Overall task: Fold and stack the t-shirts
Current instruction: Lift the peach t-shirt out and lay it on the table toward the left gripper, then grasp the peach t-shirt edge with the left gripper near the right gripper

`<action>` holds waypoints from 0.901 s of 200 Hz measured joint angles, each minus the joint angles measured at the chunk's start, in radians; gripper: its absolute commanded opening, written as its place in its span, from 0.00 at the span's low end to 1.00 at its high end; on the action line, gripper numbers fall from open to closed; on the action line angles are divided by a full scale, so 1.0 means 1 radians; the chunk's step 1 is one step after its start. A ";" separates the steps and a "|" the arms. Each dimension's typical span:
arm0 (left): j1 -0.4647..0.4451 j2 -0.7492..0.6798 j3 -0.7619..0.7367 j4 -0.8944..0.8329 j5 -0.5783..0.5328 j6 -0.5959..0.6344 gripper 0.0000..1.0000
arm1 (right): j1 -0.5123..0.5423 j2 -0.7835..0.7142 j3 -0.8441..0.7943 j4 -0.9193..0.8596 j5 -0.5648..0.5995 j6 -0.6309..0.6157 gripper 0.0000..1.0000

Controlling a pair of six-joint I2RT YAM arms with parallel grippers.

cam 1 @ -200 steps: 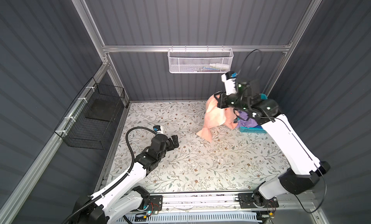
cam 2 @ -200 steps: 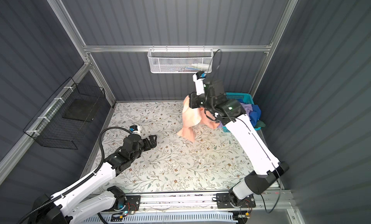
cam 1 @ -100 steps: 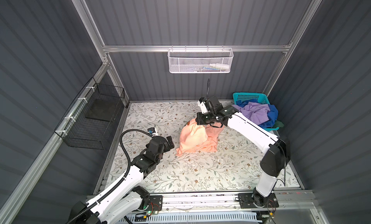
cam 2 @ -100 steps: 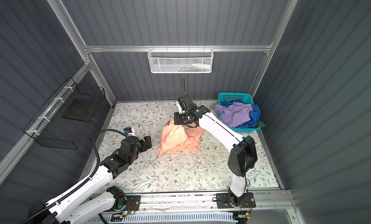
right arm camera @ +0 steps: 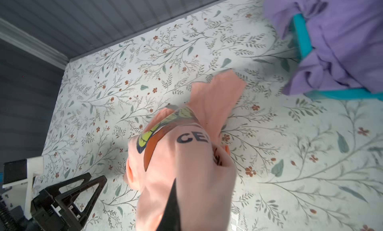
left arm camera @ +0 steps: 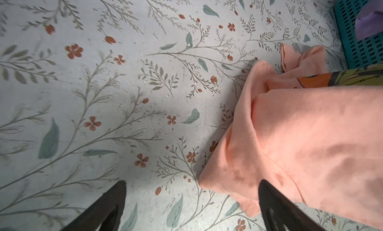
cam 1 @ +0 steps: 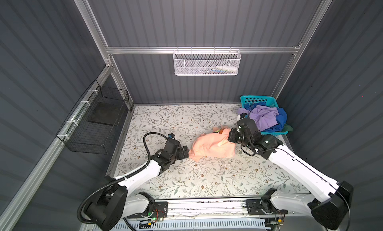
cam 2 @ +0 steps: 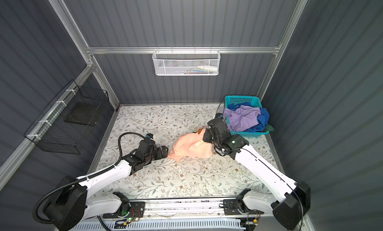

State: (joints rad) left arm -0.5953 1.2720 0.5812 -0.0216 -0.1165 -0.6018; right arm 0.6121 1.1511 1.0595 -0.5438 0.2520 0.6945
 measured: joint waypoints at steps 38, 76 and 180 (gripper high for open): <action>0.000 0.124 0.025 0.089 0.101 -0.002 0.97 | -0.014 -0.068 -0.077 -0.023 0.067 0.082 0.00; -0.004 0.219 0.053 0.136 0.178 -0.004 0.97 | -0.014 -0.130 -0.152 -0.026 0.093 0.142 0.00; -0.105 0.343 0.087 0.280 0.250 -0.059 0.78 | -0.015 -0.210 -0.305 -0.023 0.132 0.241 0.00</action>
State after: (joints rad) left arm -0.7002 1.6150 0.6678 0.2588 0.1333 -0.6605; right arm 0.5968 0.9413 0.7544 -0.5667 0.3840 0.9356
